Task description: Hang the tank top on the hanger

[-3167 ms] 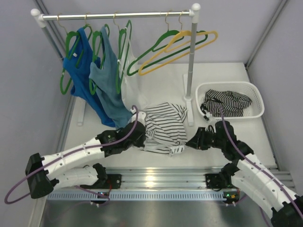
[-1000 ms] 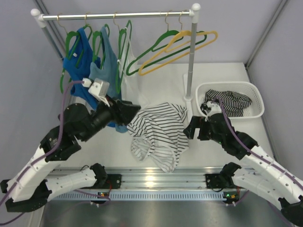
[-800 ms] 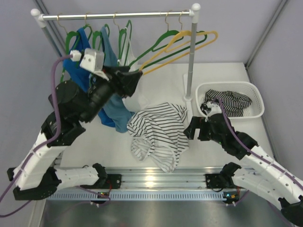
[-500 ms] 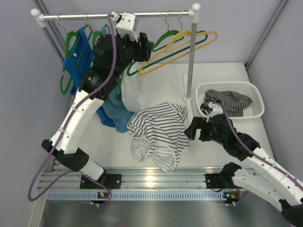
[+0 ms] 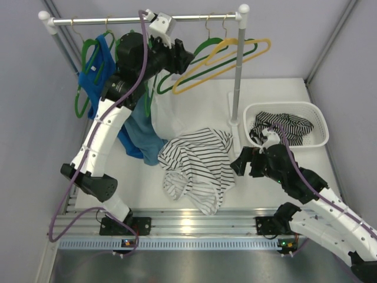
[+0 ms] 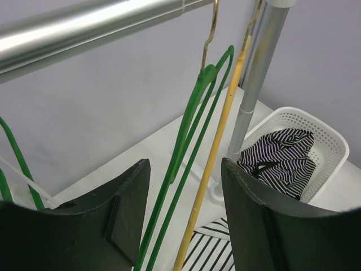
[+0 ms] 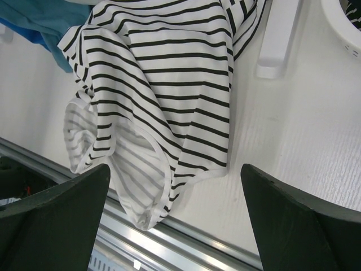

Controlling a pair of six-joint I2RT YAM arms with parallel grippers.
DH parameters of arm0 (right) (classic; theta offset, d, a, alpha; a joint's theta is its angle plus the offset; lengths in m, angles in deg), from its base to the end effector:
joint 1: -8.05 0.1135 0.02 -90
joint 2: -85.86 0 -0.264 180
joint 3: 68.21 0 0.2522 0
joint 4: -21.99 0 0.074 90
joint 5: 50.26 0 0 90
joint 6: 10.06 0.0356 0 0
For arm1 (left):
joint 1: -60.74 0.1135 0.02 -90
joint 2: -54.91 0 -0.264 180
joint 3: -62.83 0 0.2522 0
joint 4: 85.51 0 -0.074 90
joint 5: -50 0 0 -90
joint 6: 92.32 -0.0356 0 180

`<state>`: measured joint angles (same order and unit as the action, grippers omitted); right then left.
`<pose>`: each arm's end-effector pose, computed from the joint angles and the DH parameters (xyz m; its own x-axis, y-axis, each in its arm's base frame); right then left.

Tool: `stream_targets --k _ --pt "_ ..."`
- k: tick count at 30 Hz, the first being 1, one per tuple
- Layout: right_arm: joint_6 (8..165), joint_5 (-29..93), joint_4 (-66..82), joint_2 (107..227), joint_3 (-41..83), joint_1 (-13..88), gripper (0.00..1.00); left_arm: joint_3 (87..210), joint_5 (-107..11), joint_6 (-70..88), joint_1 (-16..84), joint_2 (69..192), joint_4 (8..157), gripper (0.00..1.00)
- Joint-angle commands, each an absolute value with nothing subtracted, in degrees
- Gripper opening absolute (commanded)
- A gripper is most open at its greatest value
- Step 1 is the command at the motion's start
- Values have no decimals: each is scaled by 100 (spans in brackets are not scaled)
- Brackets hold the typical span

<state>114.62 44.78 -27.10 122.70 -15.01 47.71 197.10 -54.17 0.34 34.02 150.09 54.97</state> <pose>0.1119 0.0887 0.2836 -0.6717 0.1794 -0.7188 -0.2392 0.8658 0.4396 0.3070 -0.1643 0.5346 -0.0371 -0.0317 -0.9988 0.6536 0.7553 -0.0482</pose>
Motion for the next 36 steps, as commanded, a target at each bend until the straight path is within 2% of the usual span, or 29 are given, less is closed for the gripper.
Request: stream_targets --k 1,15,25,28,29,32,33,35,36 --pt "11439 4449 -2675 12225 -1446 4839 99 19920 -5854 -126 3438 15159 5762 58" --pt "11422 4414 -2693 12260 -1438 4839 99 19867 -5854 -302 3438 15572 5832 54" --pt "11431 4387 -2719 12260 -1446 4839 98 19647 -6038 -249 3438 15520 5929 31" --pt "11431 4387 -2737 12251 -1446 4839 98 19639 -6109 -249 3429 15528 5902 29" --pt "11431 4387 -2737 12251 -1455 4830 98 19639 -6118 -240 3429 15520 5902 24" --pt "11422 4379 -2737 12243 -1464 4839 98 19647 -6153 -240 3429 15520 5893 22" --pt "11422 4387 -2728 12260 -1464 4839 98 19647 -6162 -249 3429 15511 5902 18" --pt "11422 4379 -2737 12251 -1464 4839 98 19647 -6215 -240 3420 15511 5884 17" --pt "11422 4379 -2728 12243 -1464 4839 98 19647 -6232 -240 3420 15502 5876 12"
